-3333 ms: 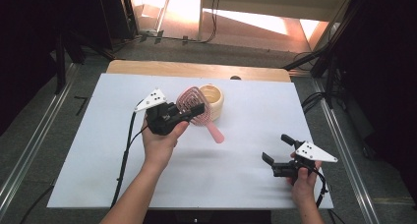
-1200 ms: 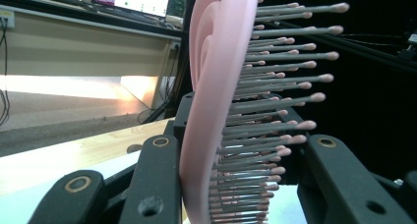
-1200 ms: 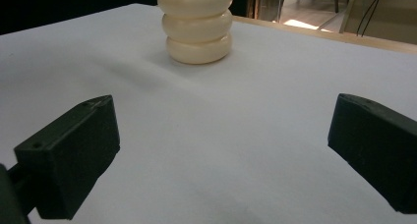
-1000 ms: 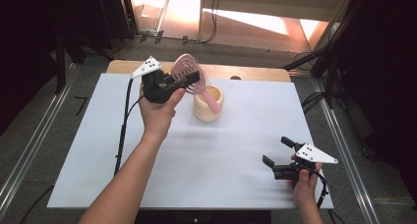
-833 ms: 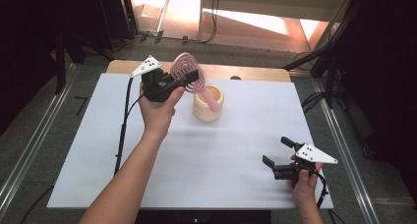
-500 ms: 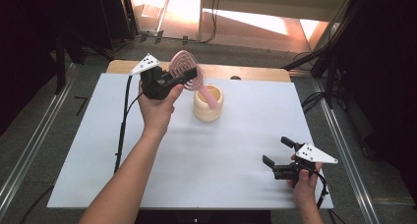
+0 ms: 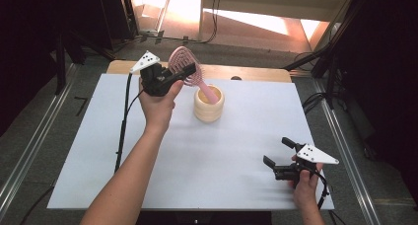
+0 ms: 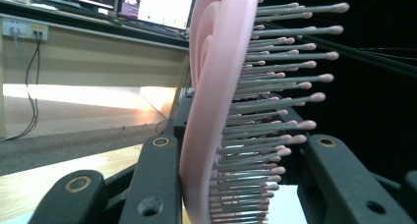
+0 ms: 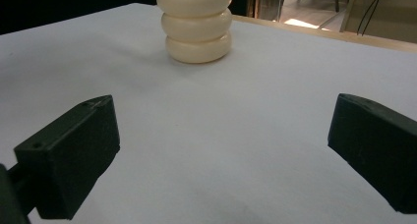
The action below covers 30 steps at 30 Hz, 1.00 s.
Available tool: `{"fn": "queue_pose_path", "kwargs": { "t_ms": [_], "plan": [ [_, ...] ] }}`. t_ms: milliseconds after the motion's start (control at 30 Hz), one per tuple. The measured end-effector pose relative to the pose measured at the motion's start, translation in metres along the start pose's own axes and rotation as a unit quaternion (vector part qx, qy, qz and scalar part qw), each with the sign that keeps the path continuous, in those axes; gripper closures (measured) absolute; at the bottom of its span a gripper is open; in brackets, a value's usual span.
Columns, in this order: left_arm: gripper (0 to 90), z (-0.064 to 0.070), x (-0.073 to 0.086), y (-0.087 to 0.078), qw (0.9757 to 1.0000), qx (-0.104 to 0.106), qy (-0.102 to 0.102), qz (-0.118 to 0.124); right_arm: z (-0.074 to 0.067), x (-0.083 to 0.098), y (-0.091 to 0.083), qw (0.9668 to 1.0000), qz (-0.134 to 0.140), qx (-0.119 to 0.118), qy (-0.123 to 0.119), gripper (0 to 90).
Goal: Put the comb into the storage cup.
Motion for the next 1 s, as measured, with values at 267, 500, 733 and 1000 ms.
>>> {"fn": "queue_pose_path", "kwargs": {
  "t_ms": [267, 500, 733, 1000],
  "plan": [
    [65.1, -0.005, 0.002, 0.005, 0.9999, -0.012, 0.001, 0.005, 0.000, 0.000, 0.000, 1.0000, 0.001, -0.001, 0.000, 0.0],
    [65.1, -0.007, 0.006, 0.010, 0.9996, -0.027, 0.009, 0.003, 0.000, 0.000, 0.000, 1.0000, 0.001, -0.001, 0.002, 0.0],
    [65.1, -0.006, 0.011, 0.015, 0.9993, -0.032, 0.019, -0.001, 0.000, 0.000, 0.000, 1.0000, 0.000, -0.002, 0.003, 0.0],
    [65.1, -0.007, 0.018, 0.022, 0.9990, -0.034, 0.025, -0.013, 0.001, 0.001, 0.000, 1.0000, 0.000, -0.002, 0.003, 0.0]
  ]
}}
Point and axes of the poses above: each handheld gripper's, and its own axes: y roughly forward along the jaws, x roughly out of its underside, z roughly to its right, the point moved 3 cm from there along y, roughly forward along the jaws, and after that the axes turned 7 degrees about -x, right-handed, at the moved point
